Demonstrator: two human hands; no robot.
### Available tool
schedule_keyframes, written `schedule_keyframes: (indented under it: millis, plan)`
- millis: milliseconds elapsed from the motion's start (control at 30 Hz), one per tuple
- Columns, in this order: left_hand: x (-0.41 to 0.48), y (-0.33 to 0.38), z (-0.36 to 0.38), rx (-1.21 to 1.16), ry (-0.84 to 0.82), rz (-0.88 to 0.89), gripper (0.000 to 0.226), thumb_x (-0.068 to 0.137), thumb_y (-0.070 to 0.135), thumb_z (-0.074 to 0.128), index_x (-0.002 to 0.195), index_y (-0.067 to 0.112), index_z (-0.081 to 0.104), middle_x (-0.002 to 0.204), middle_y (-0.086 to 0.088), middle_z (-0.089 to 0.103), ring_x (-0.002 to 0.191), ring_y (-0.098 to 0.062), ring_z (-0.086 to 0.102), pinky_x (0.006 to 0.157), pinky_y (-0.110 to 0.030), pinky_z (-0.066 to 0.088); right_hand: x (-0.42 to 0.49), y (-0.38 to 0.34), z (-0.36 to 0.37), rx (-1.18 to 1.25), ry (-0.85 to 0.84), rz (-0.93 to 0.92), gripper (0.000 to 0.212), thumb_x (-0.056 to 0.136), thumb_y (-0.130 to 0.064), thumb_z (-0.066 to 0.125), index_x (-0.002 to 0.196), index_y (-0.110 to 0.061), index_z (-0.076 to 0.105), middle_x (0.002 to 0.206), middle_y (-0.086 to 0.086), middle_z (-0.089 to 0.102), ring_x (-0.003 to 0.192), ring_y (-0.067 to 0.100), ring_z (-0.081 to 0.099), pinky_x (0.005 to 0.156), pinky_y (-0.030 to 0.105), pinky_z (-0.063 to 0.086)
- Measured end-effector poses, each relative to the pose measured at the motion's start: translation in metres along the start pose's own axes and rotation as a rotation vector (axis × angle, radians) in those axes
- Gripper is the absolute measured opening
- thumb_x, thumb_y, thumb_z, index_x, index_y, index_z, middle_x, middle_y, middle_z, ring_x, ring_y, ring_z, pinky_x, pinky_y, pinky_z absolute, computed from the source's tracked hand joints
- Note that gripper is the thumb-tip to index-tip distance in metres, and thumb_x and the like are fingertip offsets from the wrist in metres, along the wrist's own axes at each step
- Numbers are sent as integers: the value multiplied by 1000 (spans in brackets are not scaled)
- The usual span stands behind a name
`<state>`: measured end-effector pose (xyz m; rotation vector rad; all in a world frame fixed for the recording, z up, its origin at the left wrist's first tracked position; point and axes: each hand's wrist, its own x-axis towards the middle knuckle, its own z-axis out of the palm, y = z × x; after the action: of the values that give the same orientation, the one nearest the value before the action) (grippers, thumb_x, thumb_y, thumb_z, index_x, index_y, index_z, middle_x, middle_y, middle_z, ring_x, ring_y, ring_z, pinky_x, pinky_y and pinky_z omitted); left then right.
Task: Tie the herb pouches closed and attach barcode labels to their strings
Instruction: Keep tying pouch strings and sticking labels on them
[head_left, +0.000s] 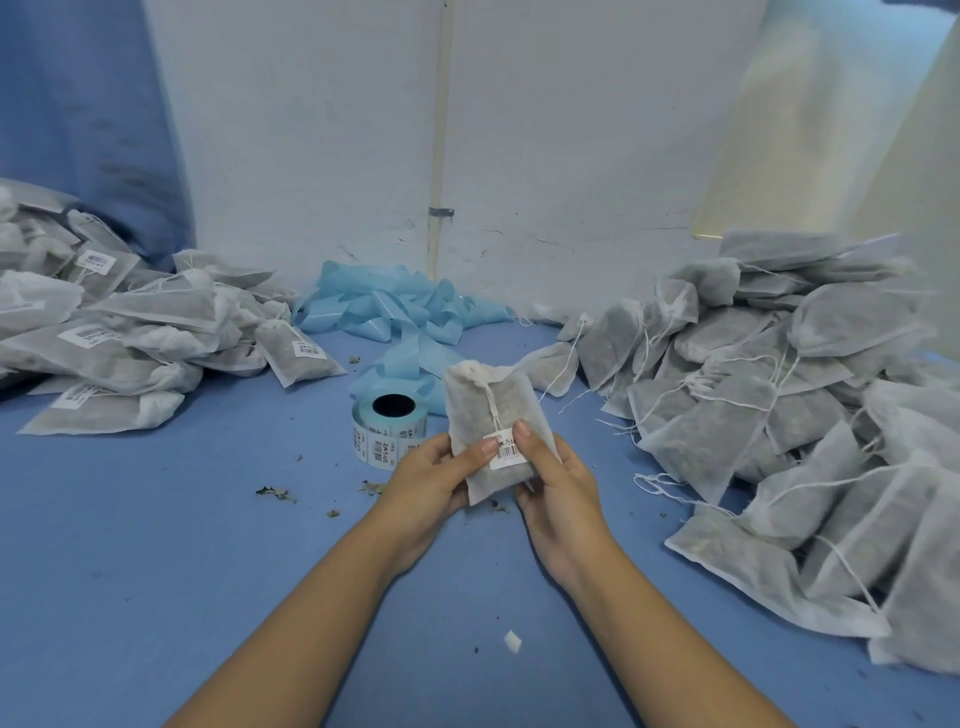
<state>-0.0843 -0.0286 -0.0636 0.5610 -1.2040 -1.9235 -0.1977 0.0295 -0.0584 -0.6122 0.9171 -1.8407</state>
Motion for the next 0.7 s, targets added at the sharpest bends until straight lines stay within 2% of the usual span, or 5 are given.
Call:
schedule_keyframes:
  millis: [233, 300, 367, 467, 700]
  plan:
    - [-4, 13, 4, 228, 45, -21, 38, 78, 33, 67, 101, 4, 61, 70, -11, 66, 52, -16, 61, 49, -23, 51, 5, 1, -5, -38, 30, 8, 30, 71, -31, 71, 91, -10, 65, 85, 4, 70, 76, 14, 66, 68, 26, 52]
    - [3, 26, 1, -153, 146, 129, 29, 85, 18, 63, 110, 5, 61, 96, -9, 70, 76, -12, 68, 62, -23, 55, 7, 0, -6, -58, 70, 38, 37, 65, -38, 73, 93, -14, 68, 88, -1, 72, 76, 11, 64, 65, 21, 51]
    - [7, 40, -6, -430, 207, 272, 57, 90, 3, 55, 143, 3, 34, 140, -6, 51, 114, -14, 60, 88, -32, 54, 8, -1, -6, -67, 91, 68, 41, 65, -38, 73, 96, -13, 69, 90, -2, 72, 78, 11, 63, 65, 21, 51]
    - [5, 46, -16, -430, 218, 290, 79, 91, -6, 51, 152, 10, 3, 156, 1, 26, 131, -16, 46, 97, -38, 48, 11, -1, -10, -23, 95, 93, 25, 75, -27, 72, 93, -10, 70, 88, 0, 71, 76, 11, 62, 65, 21, 52]
    - [-1, 29, 8, 179, 133, 192, 28, 90, -1, 56, 112, 16, 62, 109, 0, 71, 93, -8, 69, 72, -18, 54, 16, -2, -14, 179, 121, 178, 10, 89, -12, 62, 86, -6, 69, 77, 4, 71, 66, 11, 63, 59, 20, 54]
